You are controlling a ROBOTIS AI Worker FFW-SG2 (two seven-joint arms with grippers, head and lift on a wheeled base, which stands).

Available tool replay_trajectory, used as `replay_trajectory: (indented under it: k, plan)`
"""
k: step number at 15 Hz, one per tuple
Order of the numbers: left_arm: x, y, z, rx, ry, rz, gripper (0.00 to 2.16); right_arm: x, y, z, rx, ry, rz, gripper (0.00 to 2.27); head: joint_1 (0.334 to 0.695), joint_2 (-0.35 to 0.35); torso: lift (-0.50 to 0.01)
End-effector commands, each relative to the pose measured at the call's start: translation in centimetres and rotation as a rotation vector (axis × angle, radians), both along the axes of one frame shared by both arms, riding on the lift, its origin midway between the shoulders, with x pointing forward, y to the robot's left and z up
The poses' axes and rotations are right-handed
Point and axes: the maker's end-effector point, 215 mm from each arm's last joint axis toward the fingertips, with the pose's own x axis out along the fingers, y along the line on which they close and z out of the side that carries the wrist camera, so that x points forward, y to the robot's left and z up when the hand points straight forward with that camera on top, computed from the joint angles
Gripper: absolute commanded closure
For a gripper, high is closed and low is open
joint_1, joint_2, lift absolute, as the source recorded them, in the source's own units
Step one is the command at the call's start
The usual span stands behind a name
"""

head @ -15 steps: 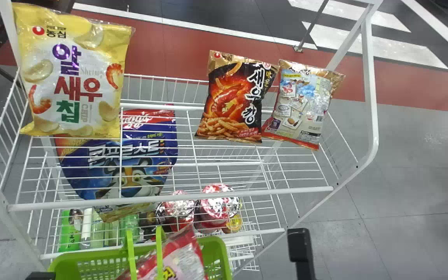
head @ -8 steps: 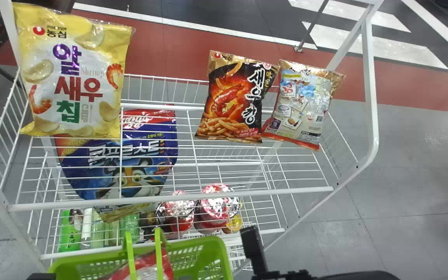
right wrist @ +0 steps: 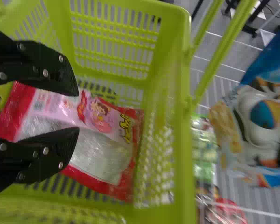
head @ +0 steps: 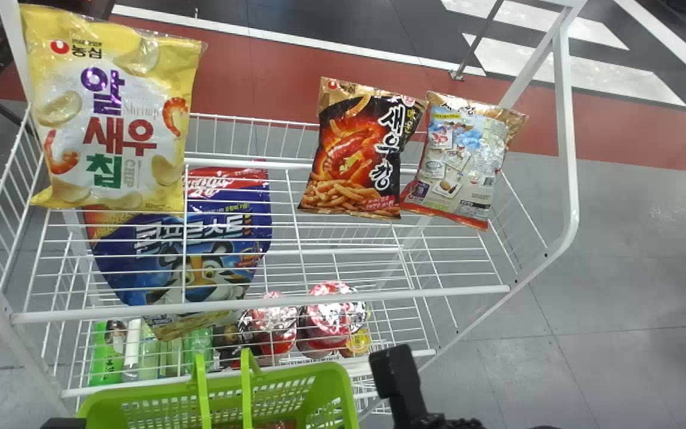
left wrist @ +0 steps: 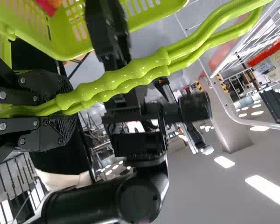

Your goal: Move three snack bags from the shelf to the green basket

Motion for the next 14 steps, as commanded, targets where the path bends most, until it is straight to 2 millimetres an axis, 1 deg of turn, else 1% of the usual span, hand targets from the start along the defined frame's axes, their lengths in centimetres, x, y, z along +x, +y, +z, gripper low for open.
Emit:
replay_trajectory:
  k: [1, 2, 4, 6, 7, 8, 9, 12, 13, 14]
  plan:
    - [0.0, 0.0, 0.0, 0.000, 0.001, 0.000, 1.57, 3.0, -0.8, 3.8, 0.032, -0.171, -0.034, 0.06, 0.695, -0.350, -0.048]
    - [0.0, 0.0, -0.1, 0.002, 0.002, 0.001, 1.57, 5.1, -1.1, 6.6, 0.092, -0.272, -0.066, 0.06, 0.695, -0.350, -0.048]
    - [-0.1, 0.0, -0.2, 0.003, 0.004, 0.001, 1.57, 9.2, -2.4, 12.8, 0.198, -0.495, -0.138, 0.07, 0.695, -0.350, -0.048]
    - [-0.1, 0.0, -0.2, 0.004, 0.005, 0.003, 1.57, 13.0, -4.2, 18.0, 0.194, -0.733, -0.205, 0.07, 0.695, -0.350, -0.048]
    - [-0.1, 0.0, -0.2, 0.004, 0.004, 0.001, 1.57, 15.0, -5.7, 18.9, 0.152, -0.798, -0.256, 0.07, 0.695, -0.350, -0.048]
    - [-0.2, 0.0, -0.2, 0.004, 0.004, 0.001, 1.57, 16.9, -6.8, 19.8, 0.123, -0.852, -0.296, 0.07, 0.695, -0.350, -0.048]
    - [-0.2, 0.0, -0.2, 0.004, 0.004, 0.001, 1.57, 19.2, -8.2, 19.8, 0.067, -0.877, -0.338, 0.07, 0.695, -0.350, -0.048]
    - [-0.2, 0.1, -0.2, 0.006, 0.000, -0.002, 1.57, 25.3, -10.8, 19.8, -0.006, -0.915, -0.428, 0.07, 0.695, -0.350, -0.048]
    - [-0.3, 0.1, -0.2, 0.009, 0.003, -0.002, 1.57, 26.9, -11.4, 19.8, -0.026, -0.926, -0.445, 0.07, 0.695, -0.350, -0.048]
    - [-0.3, 0.1, -0.2, 0.007, 0.003, -0.002, 1.57, 28.0, -11.6, 20.1, -0.039, -0.945, -0.455, 0.07, 0.695, -0.350, -0.048]
